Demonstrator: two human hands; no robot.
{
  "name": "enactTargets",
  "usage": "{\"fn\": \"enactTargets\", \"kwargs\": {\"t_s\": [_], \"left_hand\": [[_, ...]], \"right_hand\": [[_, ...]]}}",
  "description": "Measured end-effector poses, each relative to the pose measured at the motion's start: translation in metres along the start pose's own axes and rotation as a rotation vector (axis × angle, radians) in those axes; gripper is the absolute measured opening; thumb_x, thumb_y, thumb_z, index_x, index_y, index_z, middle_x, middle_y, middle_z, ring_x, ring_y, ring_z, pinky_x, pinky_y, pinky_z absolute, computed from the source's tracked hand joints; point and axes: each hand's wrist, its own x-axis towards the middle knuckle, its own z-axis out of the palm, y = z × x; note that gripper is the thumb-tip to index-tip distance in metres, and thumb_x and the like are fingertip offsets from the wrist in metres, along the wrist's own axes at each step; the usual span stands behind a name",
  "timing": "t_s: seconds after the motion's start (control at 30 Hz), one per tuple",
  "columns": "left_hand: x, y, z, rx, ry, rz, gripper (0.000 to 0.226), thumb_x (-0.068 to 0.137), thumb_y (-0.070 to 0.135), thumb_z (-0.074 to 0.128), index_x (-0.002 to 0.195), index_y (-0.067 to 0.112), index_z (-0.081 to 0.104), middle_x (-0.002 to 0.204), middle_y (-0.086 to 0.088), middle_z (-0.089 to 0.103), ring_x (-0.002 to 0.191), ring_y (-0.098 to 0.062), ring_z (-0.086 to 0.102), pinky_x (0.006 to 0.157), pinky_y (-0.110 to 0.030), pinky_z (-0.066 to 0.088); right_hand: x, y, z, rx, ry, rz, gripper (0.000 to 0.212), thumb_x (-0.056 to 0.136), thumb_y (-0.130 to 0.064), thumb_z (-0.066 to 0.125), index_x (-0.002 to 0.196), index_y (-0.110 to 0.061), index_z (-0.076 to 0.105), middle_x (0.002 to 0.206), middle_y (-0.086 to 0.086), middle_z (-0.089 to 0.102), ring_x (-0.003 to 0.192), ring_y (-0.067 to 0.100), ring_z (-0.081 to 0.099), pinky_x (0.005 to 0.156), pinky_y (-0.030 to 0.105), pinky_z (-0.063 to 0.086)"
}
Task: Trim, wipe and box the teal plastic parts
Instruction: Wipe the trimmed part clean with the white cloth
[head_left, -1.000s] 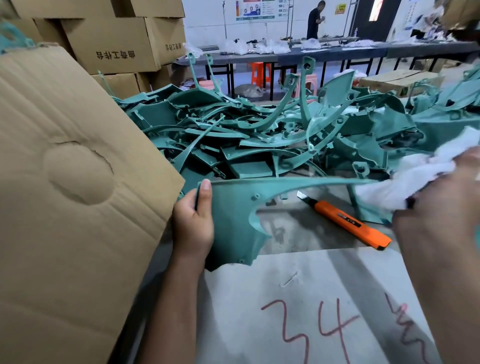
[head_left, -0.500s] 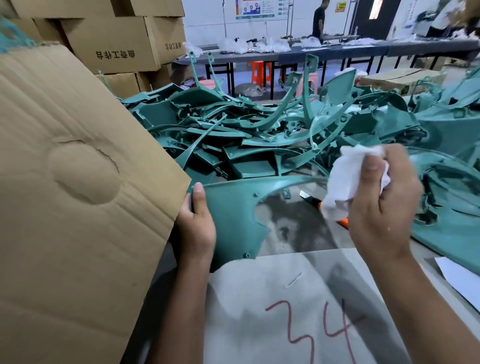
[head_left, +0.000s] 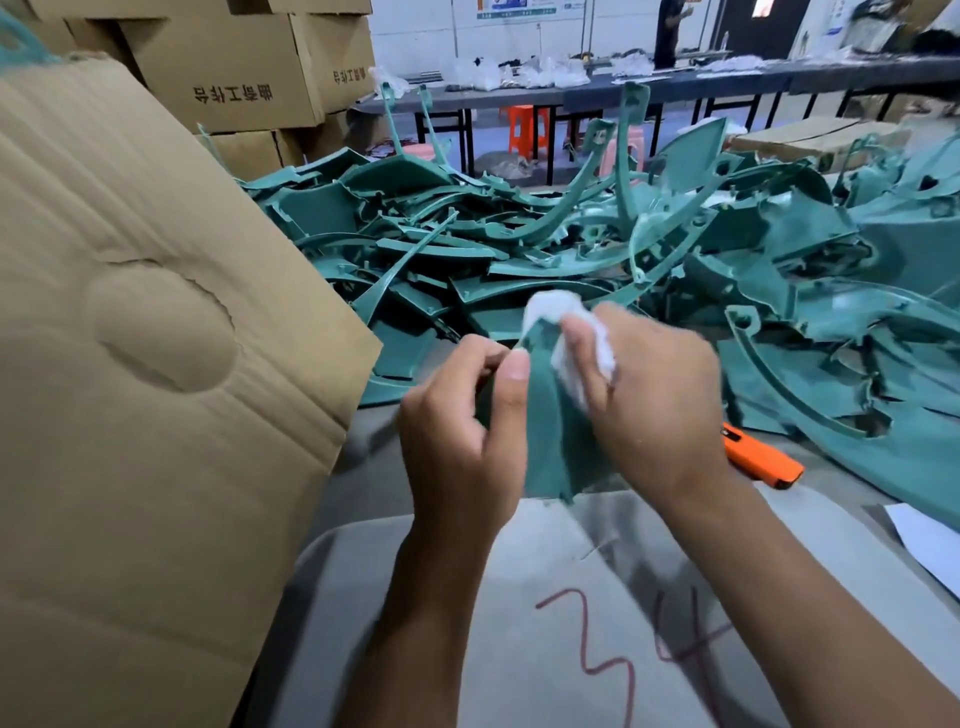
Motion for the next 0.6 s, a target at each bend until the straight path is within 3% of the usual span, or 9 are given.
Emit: {"fn": "enactTargets", "kwargs": {"t_s": [0.07, 0.13, 0.2, 0.27, 0.3, 0.37, 0.43, 0.5, 0.6], "left_hand": [[0.0, 0.001, 0.001, -0.045, 0.117, -0.067, 0.024, 0.097, 0.046, 0.059, 0.097, 0.022, 0.057, 0.082, 0.013, 0.059, 0.074, -0.014, 0.06, 0.061, -0.028, 0.045], [-0.002, 0.006, 0.007, -0.296, 0.153, -0.3, 0.04, 0.086, 0.046, 0.07, 0.114, 0.023, 0.054, 0.101, 0.011, 0.064, 0.091, -0.017, 0.064, 0.074, -0.026, 0.052], [-0.003, 0.013, 0.017, -0.534, -0.027, -0.488, 0.052, 0.079, 0.051, 0.07, 0.119, 0.022, 0.054, 0.109, 0.011, 0.068, 0.104, -0.012, 0.066, 0.089, -0.025, 0.051], [-0.006, 0.013, 0.022, -0.687, -0.195, -0.571, 0.061, 0.075, 0.068, 0.07, 0.118, 0.028, 0.055, 0.108, 0.028, 0.071, 0.108, 0.01, 0.063, 0.097, -0.019, 0.048], [-0.006, 0.01, 0.019, -0.68, -0.248, -0.553, 0.07, 0.072, 0.079, 0.069, 0.122, 0.032, 0.054, 0.115, 0.033, 0.069, 0.116, 0.014, 0.058, 0.102, -0.017, 0.046], [-0.006, 0.006, 0.012, -0.502, -0.373, -0.394, 0.084, 0.072, 0.086, 0.061, 0.137, 0.032, 0.053, 0.138, 0.022, 0.061, 0.135, 0.004, 0.049, 0.112, -0.022, 0.04], [-0.006, 0.004, 0.008, -0.199, -0.534, -0.237, 0.074, 0.076, 0.079, 0.063, 0.137, 0.038, 0.056, 0.134, 0.019, 0.061, 0.127, 0.003, 0.053, 0.105, -0.021, 0.044], [-0.011, 0.001, 0.01, 0.086, -0.544, -0.126, 0.047, 0.085, 0.069, 0.066, 0.12, 0.037, 0.065, 0.101, 0.017, 0.068, 0.093, 0.003, 0.061, 0.074, -0.014, 0.046], [-0.013, 0.002, 0.011, 0.287, -0.491, 0.013, 0.033, 0.096, 0.056, 0.06, 0.087, 0.025, 0.059, 0.062, 0.007, 0.05, 0.06, -0.015, 0.047, 0.052, -0.027, 0.031]], "right_hand": [[0.008, 0.009, -0.012, 0.143, 0.221, 0.116, 0.05, 0.108, -0.046, 0.031, 0.073, -0.015, 0.05, 0.059, 0.004, 0.044, 0.049, 0.028, 0.045, 0.052, 0.033, 0.028], [0.019, 0.013, -0.023, 0.182, 0.449, 0.14, 0.04, 0.11, -0.035, 0.039, 0.077, -0.014, 0.048, 0.062, 0.003, 0.039, 0.054, 0.024, 0.036, 0.057, 0.032, 0.019], [0.027, 0.007, -0.029, 0.247, 0.578, 0.097, 0.033, 0.111, -0.024, 0.043, 0.081, -0.013, 0.046, 0.066, 0.0, 0.036, 0.058, 0.018, 0.031, 0.06, 0.029, 0.018], [0.032, 0.007, -0.03, 0.39, 0.591, 0.125, 0.031, 0.111, -0.027, 0.043, 0.082, -0.018, 0.045, 0.068, -0.004, 0.037, 0.06, 0.012, 0.036, 0.06, 0.024, 0.026], [0.034, 0.009, -0.029, 0.507, 0.576, 0.206, 0.031, 0.111, -0.033, 0.043, 0.082, -0.021, 0.044, 0.068, -0.001, 0.043, 0.061, 0.015, 0.043, 0.061, 0.027, 0.033], [0.038, 0.011, -0.03, 0.782, 0.549, 0.485, 0.038, 0.109, -0.039, 0.044, 0.081, -0.013, 0.043, 0.069, 0.022, 0.051, 0.062, 0.034, 0.049, 0.06, 0.043, 0.038], [0.038, 0.013, -0.025, 1.058, 0.553, 0.772, 0.039, 0.11, -0.029, 0.044, 0.077, -0.009, 0.04, 0.056, 0.016, 0.052, 0.051, 0.028, 0.048, 0.053, 0.033, 0.038], [0.034, 0.016, -0.015, 1.224, 0.529, 0.952, 0.041, 0.112, -0.022, 0.042, 0.072, -0.012, 0.04, 0.043, -0.002, 0.047, 0.041, 0.018, 0.046, 0.049, 0.022, 0.037], [0.021, 0.025, -0.004, 1.132, 0.527, 1.029, 0.038, 0.11, -0.025, 0.048, 0.072, -0.019, 0.043, 0.047, -0.008, 0.047, 0.046, 0.012, 0.047, 0.056, 0.025, 0.041]]}}
